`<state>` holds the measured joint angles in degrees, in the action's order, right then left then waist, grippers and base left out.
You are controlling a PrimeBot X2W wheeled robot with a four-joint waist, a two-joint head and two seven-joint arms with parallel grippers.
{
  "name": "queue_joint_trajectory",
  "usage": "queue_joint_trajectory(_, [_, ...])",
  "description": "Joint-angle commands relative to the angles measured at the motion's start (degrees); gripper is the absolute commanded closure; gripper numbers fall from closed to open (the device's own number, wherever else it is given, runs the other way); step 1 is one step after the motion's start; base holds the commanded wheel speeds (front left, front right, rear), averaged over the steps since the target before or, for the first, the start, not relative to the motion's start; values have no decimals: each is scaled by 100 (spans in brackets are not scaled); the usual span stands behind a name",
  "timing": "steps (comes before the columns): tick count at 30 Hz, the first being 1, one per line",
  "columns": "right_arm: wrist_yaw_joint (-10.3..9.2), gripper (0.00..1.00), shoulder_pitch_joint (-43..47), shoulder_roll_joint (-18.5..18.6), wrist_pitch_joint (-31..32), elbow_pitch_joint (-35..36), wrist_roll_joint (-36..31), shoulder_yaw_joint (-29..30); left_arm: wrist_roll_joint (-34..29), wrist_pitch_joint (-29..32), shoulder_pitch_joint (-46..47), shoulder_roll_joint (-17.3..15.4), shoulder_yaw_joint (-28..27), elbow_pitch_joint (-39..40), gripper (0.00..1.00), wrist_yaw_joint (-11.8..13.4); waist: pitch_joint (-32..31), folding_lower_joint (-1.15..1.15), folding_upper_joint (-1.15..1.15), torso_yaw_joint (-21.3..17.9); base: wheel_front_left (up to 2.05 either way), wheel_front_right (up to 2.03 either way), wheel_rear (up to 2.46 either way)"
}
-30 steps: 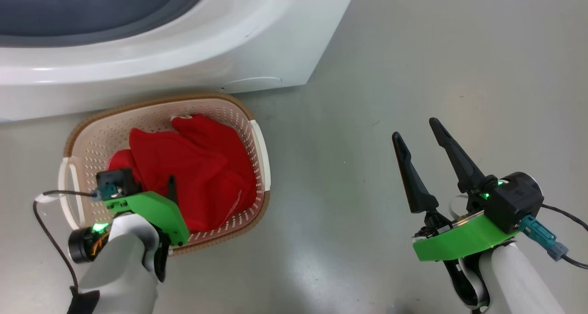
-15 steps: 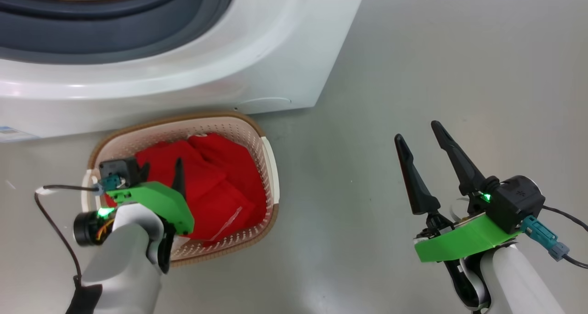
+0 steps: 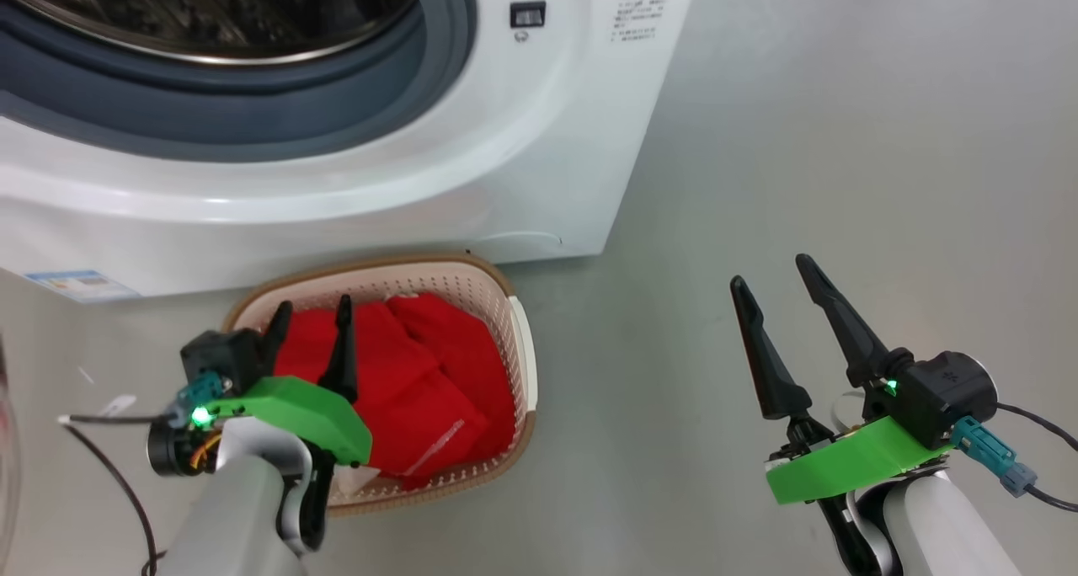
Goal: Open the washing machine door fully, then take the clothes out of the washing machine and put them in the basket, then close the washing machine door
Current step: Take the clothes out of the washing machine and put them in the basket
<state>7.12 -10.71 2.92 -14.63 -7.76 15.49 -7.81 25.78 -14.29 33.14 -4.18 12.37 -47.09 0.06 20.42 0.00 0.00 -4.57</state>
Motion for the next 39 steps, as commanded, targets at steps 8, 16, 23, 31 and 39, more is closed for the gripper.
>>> queue_joint_trajectory(8, [36,0,224,-4,-37,87,-211,102,-290,-70,-797,-56,-433,1208,0,70,-630,0,0,147,0,0,0])
queue_joint_trajectory(16, [36,0,437,-4,-37,108,-334,299,-526,-71,-1418,10,-640,2308,0,139,-1065,0,0,219,0,0,0])
queue_joint_trajectory(23, [36,0,664,-4,-37,247,-394,416,-659,-71,-1982,30,-804,3120,0,151,-1387,0,0,222,0,0,0])
queue_joint_trajectory(31, [36,0,998,-4,-37,467,-418,632,-788,-71,-2502,-7,-959,3856,0,201,-1569,0,0,214,0,0,0])
queue_joint_trajectory(39, [36,0,1270,-4,-37,668,-413,777,-935,-71,-2999,-38,-1055,4322,0,269,-1732,0,0,159,0,0,0])
